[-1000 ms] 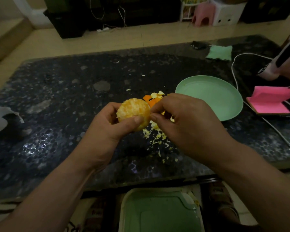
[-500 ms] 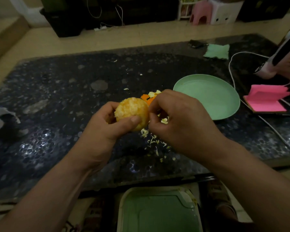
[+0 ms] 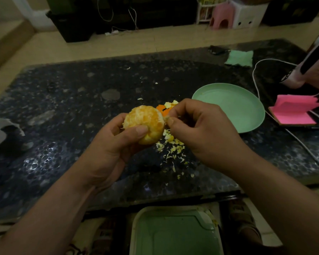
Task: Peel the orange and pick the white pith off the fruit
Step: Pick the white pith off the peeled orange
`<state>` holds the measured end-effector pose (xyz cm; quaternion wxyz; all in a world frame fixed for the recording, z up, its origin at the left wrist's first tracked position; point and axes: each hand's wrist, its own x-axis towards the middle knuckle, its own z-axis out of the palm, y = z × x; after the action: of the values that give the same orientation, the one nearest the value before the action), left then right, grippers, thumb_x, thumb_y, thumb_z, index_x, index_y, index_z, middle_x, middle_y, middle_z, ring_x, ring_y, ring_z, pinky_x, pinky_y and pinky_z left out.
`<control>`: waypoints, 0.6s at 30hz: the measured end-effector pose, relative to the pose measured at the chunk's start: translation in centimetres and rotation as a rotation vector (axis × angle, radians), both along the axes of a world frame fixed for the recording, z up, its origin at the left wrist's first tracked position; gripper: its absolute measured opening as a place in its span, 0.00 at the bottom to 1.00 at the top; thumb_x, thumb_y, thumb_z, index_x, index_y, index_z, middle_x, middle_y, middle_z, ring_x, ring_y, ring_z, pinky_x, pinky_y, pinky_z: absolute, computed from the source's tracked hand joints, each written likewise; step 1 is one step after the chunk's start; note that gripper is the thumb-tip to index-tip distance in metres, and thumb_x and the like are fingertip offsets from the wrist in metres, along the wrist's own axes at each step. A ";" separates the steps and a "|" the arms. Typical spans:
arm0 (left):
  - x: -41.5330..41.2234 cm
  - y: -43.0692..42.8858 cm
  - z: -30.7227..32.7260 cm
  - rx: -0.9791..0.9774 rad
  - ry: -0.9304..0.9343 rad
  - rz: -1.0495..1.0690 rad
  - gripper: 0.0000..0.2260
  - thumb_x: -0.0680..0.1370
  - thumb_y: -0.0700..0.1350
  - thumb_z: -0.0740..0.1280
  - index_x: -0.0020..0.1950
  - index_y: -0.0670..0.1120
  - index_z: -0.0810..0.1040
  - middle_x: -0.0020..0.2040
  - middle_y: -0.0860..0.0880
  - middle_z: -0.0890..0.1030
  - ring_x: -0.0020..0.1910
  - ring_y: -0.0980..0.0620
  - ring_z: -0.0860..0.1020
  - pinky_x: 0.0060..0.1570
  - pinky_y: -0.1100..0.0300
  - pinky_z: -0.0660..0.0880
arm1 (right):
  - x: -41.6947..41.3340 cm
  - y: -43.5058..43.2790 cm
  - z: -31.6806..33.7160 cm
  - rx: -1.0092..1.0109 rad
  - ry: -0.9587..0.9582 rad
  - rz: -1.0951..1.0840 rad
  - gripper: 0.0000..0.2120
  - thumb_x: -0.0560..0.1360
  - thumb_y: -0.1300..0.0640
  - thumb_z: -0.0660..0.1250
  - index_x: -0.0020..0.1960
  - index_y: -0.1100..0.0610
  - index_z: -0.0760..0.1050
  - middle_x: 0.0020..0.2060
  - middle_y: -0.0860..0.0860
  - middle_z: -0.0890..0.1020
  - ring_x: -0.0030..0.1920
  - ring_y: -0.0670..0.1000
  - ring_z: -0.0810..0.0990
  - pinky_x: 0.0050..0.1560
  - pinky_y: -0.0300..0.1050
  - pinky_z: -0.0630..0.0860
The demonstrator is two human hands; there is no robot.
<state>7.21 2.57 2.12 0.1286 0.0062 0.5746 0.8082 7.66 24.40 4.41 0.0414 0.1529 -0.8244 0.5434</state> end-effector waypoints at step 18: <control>0.0 0.2 -0.2 -0.096 -0.006 0.016 0.25 0.73 0.43 0.74 0.68 0.38 0.78 0.63 0.38 0.84 0.58 0.43 0.85 0.53 0.55 0.83 | 0.3 -0.1 -0.6 0.215 0.146 -0.074 0.04 0.80 0.49 0.73 0.51 0.48 0.82 0.40 0.41 0.81 0.40 0.44 0.80 0.39 0.35 0.74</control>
<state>7.18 2.77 1.91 0.1240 -0.0070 0.6123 0.7808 7.97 24.29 3.86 0.1047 0.1649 -0.8778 0.4373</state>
